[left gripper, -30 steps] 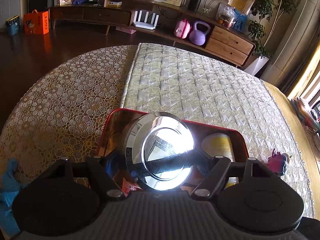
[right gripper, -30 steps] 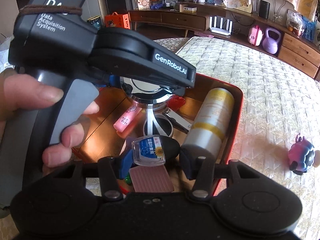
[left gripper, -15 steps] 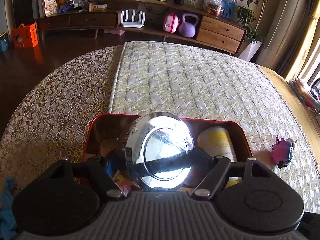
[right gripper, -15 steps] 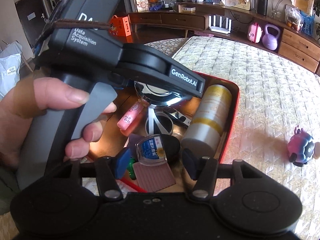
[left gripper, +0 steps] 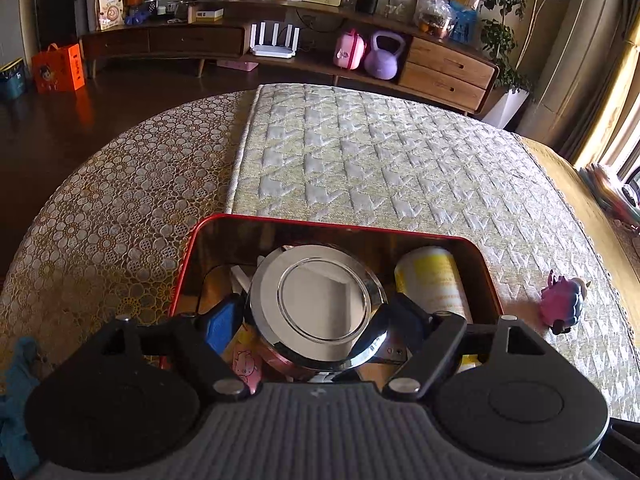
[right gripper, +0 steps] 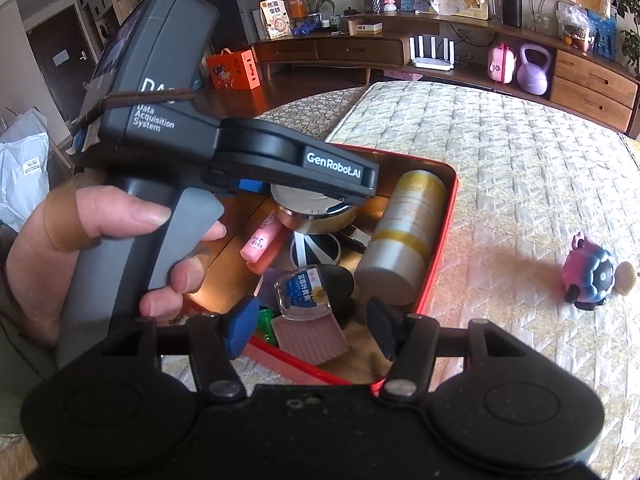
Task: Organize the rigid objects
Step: 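Release the lamp into the tin with the left tool while the right tool drops the jar in, then withdraw both open tools from the tin toward the plush toy and cream ball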
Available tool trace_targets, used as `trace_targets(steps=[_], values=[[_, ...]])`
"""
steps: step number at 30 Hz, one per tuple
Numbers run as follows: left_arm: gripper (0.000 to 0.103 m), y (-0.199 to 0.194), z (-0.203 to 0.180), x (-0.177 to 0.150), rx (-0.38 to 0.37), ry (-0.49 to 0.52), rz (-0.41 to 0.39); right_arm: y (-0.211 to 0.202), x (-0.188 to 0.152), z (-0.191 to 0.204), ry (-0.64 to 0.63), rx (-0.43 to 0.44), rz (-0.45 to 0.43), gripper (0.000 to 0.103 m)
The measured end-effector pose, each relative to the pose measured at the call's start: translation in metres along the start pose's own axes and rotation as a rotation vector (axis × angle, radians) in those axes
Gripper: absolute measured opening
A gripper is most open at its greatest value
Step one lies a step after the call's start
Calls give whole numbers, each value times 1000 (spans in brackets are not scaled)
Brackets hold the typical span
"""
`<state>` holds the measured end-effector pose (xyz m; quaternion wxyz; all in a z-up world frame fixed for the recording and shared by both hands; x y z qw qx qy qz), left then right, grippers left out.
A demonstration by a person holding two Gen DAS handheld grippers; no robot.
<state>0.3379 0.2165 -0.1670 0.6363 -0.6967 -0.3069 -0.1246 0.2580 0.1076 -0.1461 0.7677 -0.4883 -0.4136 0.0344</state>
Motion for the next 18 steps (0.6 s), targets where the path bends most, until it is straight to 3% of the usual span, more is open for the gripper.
trace_targets(steps=[8, 18], values=[[80, -26, -5, -7, -3, 1, -25, -24, -2, -6, 6, -1, -41, 67], [80, -69, -31, -17, -41, 33, -81, -64, -10, -15, 32, -10, -99, 86]])
Point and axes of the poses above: each gripper's, at about its wrist camera, not at the fingertips, and y roughly the way its jaws point, z to its left, x to its top, the point moved 9 cm from there along y, roughly the way its jaws point, and after that the axes turned 5 degrees about z, right-handed, at the moved point
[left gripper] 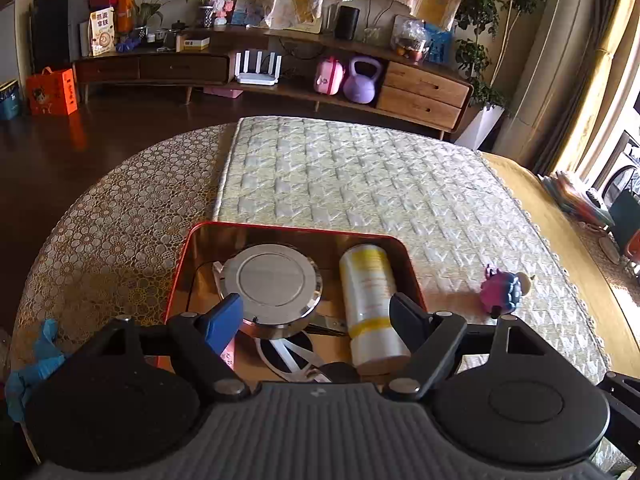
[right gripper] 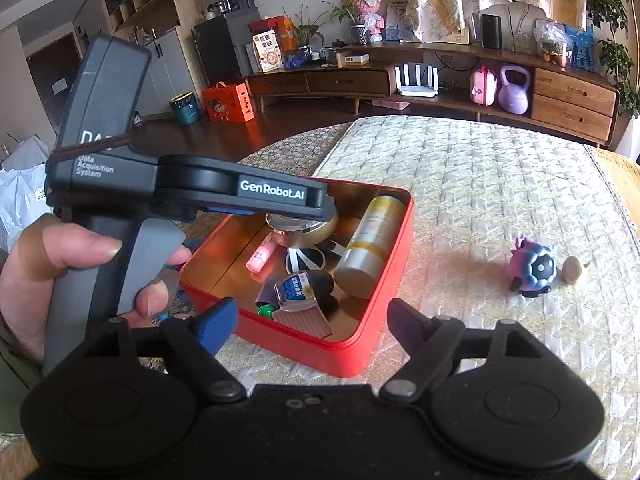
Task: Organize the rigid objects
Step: 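Withdraw both open tools from the tin toward the plush toy and cream ball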
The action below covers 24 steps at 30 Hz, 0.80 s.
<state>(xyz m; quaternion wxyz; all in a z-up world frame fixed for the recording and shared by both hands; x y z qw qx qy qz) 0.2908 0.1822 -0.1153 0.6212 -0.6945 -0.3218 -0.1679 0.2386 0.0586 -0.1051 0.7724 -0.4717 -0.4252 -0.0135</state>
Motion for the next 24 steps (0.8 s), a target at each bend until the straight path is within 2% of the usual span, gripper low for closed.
trace_targets(steps=[3, 6, 15, 24], values=[[80, -14, -13, -3, -12, 14, -16, -15, -5, -4, 5, -2, -19, 90], [84, -26, -26, -7, -26, 29, -31, -29, -11, -12, 17, -19, -38, 99], [84, -53, -70, -19, -65, 73, -81, -66, -27, -45, 81, -35, -89, 103], [84, -58, -115, -29, -94, 112, -111, -94, -53, -94, 132, -87, -96, 103]])
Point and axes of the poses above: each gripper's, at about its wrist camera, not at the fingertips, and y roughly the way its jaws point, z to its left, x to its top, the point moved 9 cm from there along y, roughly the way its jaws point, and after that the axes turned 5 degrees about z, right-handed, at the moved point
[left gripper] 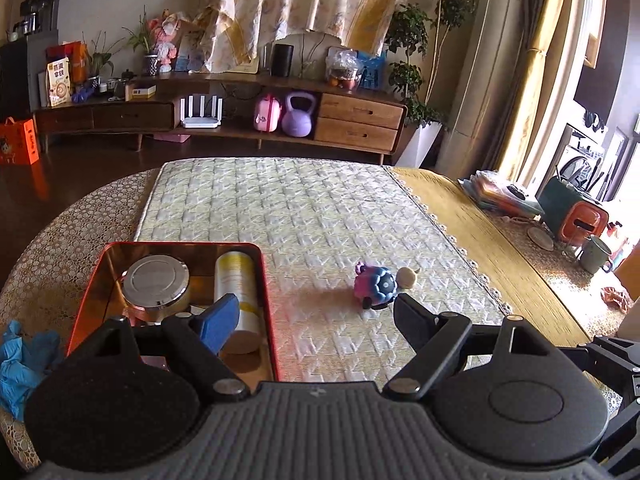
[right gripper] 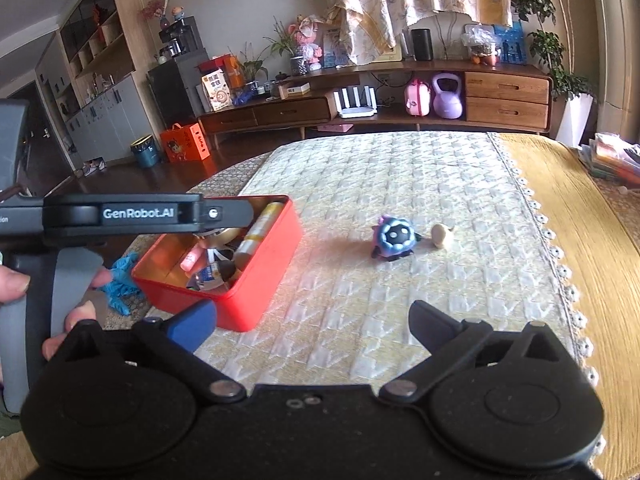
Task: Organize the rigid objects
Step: 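Withdraw both open tools from the tin toward the plush toy and cream ball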
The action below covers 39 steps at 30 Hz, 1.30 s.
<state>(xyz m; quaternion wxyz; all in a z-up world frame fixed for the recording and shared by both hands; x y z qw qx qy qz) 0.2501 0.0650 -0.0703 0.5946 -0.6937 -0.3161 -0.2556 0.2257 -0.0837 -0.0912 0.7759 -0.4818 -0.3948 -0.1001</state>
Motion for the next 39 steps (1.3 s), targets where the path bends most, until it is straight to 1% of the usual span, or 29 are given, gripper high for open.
trace_targets(steps=[6, 11, 15, 20, 27, 32, 36, 39], values=[[84, 11, -24, -9, -32, 7, 6, -9, -3, -50, 74, -56, -7, 103], [84, 19, -44, -15, -33, 17, -26, -14, 3, -80, 73, -101, -19, 103], [84, 34, -59, -17, -39, 31, -8, -9, 12, -100, 81, -115, -26, 103], [84, 60, -78, -19, -60, 62, 26, 11, 24, -125, 121, -139, -13, 103], [84, 99, -83, -21, -34, 63, 54, 48, 43, -146, 179, -125, 19, 103], [84, 122, -79, -15, -4, 63, 47, 75, 56, -147, 197, -88, 40, 103], [84, 143, -76, -12, 25, 78, 55, 97, 62, -152, 243, -57, 64, 102], [84, 156, -73, -12, 33, 71, 62, 113, 64, -158, 270, -49, 80, 99]])
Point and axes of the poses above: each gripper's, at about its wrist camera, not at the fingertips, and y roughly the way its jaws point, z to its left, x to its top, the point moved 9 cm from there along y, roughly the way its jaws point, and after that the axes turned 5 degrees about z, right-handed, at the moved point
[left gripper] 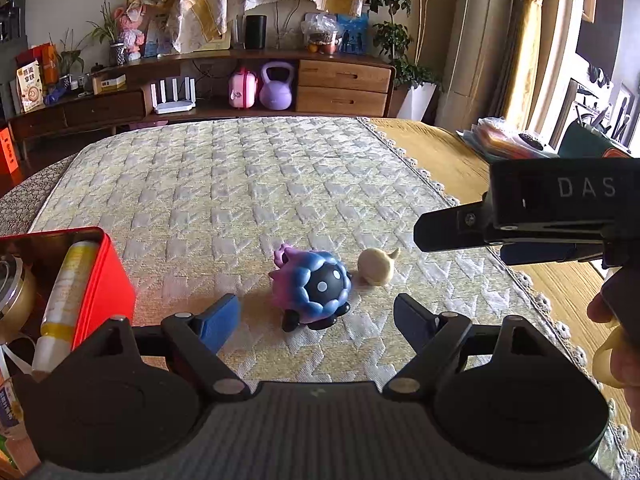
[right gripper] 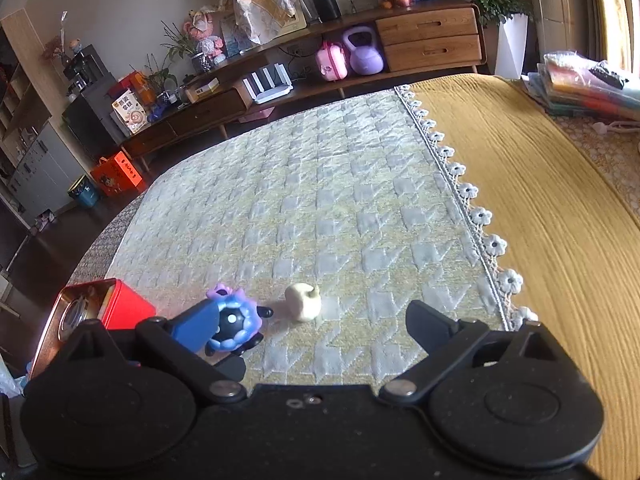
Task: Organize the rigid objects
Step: 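Withdraw both open tools from the tin toward the plush toy and cream ball, then grasp the blue-purple plush toy with the left tool while the right tool grasps the cream ball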
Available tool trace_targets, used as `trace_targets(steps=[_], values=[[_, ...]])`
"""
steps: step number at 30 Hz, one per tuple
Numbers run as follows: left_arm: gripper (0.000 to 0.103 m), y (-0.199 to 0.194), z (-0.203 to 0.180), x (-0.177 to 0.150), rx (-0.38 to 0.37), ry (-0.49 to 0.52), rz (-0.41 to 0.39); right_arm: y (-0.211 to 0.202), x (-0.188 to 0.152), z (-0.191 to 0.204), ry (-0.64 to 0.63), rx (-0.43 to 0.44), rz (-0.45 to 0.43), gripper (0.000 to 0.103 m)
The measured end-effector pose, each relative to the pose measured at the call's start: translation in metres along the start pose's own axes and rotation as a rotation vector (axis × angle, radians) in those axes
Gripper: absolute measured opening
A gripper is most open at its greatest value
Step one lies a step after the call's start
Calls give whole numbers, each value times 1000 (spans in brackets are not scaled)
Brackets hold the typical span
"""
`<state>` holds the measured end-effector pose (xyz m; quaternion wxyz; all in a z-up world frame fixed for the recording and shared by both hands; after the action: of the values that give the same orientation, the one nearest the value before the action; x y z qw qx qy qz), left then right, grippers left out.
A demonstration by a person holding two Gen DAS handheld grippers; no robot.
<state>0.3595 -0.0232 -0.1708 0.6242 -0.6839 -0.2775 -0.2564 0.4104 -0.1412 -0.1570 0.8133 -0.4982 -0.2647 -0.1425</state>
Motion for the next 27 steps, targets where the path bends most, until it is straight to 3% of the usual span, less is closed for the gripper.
trace_targets(steps=[14, 27], values=[[84, 43, 8, 2, 7, -8, 20, 55, 9, 2, 28, 12, 63, 73], [82, 50, 8, 0, -14, 6, -4, 65, 5, 12, 20, 22, 67, 40]])
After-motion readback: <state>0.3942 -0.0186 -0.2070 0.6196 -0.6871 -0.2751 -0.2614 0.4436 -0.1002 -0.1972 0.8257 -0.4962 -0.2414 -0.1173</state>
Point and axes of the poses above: each gripper's, at about its wrist camera, not at the fingertips, and y roughly the way its jaws point, z to its left, x to its top, the point moved 9 cm from there along y, roughly the way its jaws point, and after that the axes turned 5 degrees about z, right-handed, at the moved point
